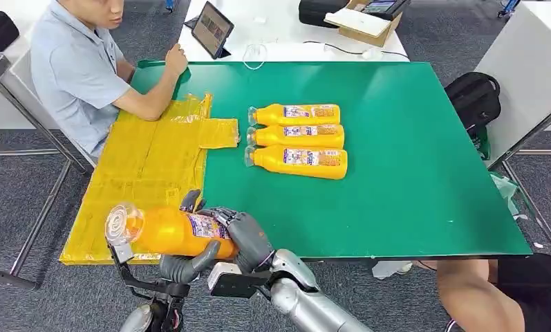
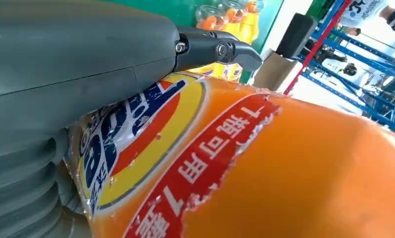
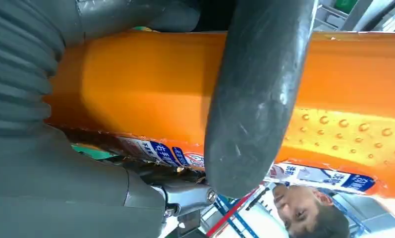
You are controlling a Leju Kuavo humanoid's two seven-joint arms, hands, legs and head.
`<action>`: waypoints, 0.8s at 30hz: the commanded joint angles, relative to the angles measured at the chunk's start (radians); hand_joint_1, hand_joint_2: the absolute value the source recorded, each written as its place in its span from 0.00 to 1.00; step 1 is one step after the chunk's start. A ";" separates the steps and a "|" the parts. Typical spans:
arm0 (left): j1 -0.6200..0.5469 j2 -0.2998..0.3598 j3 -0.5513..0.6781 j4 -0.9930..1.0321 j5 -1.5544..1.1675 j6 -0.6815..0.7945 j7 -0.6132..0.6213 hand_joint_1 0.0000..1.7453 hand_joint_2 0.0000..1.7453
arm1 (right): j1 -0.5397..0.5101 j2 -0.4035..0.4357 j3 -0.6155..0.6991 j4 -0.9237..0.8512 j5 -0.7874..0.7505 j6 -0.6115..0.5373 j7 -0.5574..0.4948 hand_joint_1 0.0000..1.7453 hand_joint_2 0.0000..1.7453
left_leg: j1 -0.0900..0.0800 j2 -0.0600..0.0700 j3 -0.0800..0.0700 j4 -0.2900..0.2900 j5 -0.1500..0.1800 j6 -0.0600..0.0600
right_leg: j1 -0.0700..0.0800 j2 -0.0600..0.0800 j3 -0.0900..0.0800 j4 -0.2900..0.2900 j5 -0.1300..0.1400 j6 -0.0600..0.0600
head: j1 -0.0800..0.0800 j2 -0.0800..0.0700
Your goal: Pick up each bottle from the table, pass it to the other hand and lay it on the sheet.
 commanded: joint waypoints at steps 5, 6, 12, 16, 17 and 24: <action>-0.074 -0.005 -0.016 0.007 0.067 -0.033 0.005 1.00 1.00 | -0.012 -0.002 0.097 0.110 0.053 -0.045 0.023 0.00 0.00 | 0.001 -0.003 0.002 0.000 0.000 -0.001 | 0.001 -0.003 0.003 -0.001 -0.001 -0.002 | 0.000 0.000; -0.083 -0.006 -0.011 0.026 0.105 -0.060 0.028 1.00 1.00 | -0.011 -0.011 0.095 0.085 0.058 -0.060 0.021 0.00 0.00 | 0.001 -0.003 0.003 0.000 -0.001 -0.001 | 0.001 -0.003 0.004 0.000 -0.002 -0.002 | 0.000 0.000; -0.112 -0.013 0.028 0.093 0.133 -0.066 0.043 1.00 1.00 | 0.008 -0.087 0.053 -0.099 0.133 -0.200 0.038 0.00 0.00 | 0.000 -0.003 0.000 0.000 0.001 0.000 | 0.000 -0.003 0.001 -0.001 0.000 -0.001 | 0.000 0.000; -0.096 -0.012 0.042 0.077 0.132 -0.077 0.041 1.00 1.00 | 0.057 -0.133 0.001 -0.215 0.176 -0.259 0.049 0.00 0.00 | 0.001 -0.004 0.001 0.000 0.000 0.000 | 0.001 -0.004 0.003 -0.001 -0.001 -0.001 | 0.000 0.000; -0.092 -0.012 0.046 0.073 0.133 -0.077 0.041 1.00 1.00 | 0.070 -0.142 -0.019 -0.233 0.177 -0.261 0.048 0.00 0.00 | 0.000 -0.003 0.001 -0.001 0.000 0.000 | 0.000 -0.003 0.002 -0.001 -0.001 -0.001 | 0.000 0.000; -0.108 -0.006 0.057 0.089 0.110 -0.054 0.034 1.00 1.00 | 0.098 -0.166 -0.081 -0.243 0.201 -0.316 0.024 0.00 0.00 | 0.000 -0.003 0.002 0.000 0.000 -0.001 | 0.000 -0.003 0.003 -0.001 -0.001 -0.001 | 0.000 0.000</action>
